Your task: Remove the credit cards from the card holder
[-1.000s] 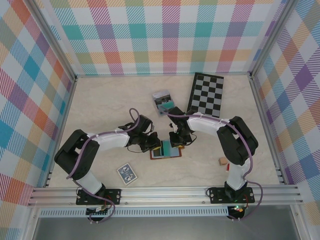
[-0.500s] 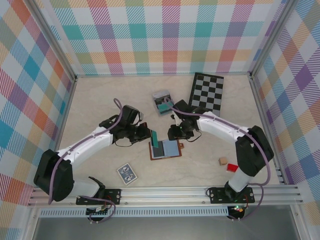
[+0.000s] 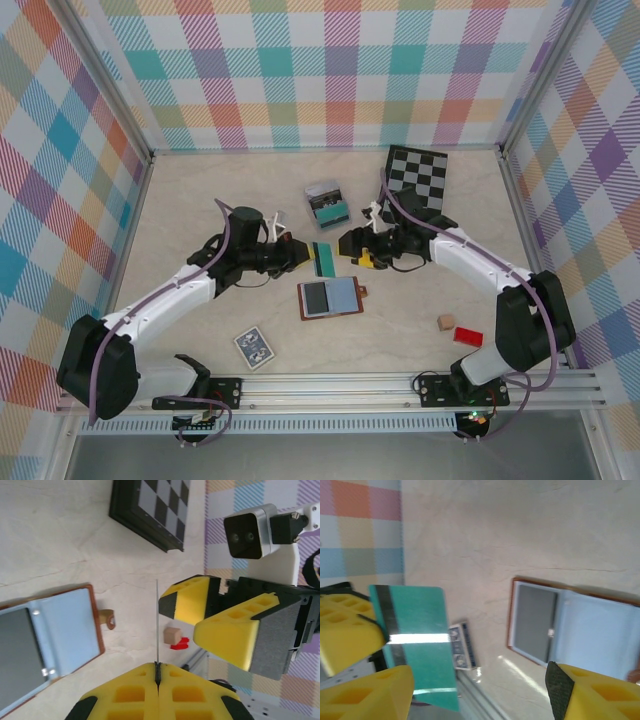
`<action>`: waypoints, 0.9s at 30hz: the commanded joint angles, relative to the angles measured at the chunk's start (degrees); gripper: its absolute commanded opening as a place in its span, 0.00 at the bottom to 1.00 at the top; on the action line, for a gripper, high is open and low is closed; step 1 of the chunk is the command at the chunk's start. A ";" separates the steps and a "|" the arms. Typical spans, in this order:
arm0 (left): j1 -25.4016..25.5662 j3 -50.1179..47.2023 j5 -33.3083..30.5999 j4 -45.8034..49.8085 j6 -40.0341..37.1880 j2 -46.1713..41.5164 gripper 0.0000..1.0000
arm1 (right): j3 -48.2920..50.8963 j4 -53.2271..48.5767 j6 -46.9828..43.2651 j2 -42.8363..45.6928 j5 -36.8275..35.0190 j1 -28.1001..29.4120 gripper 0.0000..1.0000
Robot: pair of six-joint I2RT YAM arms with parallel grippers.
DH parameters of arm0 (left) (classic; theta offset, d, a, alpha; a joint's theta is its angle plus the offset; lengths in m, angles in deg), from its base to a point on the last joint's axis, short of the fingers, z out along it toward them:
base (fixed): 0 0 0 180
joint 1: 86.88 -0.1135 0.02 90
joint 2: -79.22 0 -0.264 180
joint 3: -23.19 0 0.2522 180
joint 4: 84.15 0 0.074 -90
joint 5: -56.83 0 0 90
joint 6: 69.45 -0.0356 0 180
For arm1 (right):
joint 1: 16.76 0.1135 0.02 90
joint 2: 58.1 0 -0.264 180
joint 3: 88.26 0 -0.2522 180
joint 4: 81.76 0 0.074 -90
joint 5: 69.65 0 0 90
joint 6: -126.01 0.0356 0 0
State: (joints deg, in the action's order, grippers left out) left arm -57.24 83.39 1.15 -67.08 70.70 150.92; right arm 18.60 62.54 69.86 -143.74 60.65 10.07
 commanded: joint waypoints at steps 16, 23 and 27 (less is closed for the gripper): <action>-1.96 -2.75 4.67 -14.66 9.00 -0.90 0.00 | 1.89 14.29 8.69 1.18 17.82 -1.14 0.48; -2.31 -3.15 2.97 -12.57 8.74 -1.28 0.00 | 1.12 12.88 7.73 0.59 16.45 -1.16 0.29; -2.54 -3.12 2.09 -10.33 7.92 -1.77 0.00 | 0.78 12.60 7.04 0.32 15.45 -1.12 0.16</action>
State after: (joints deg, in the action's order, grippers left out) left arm -58.92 80.98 4.41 -79.12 79.27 150.77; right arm 19.93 74.96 78.34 -143.76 75.69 9.13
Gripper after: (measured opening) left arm 0.040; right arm 0.177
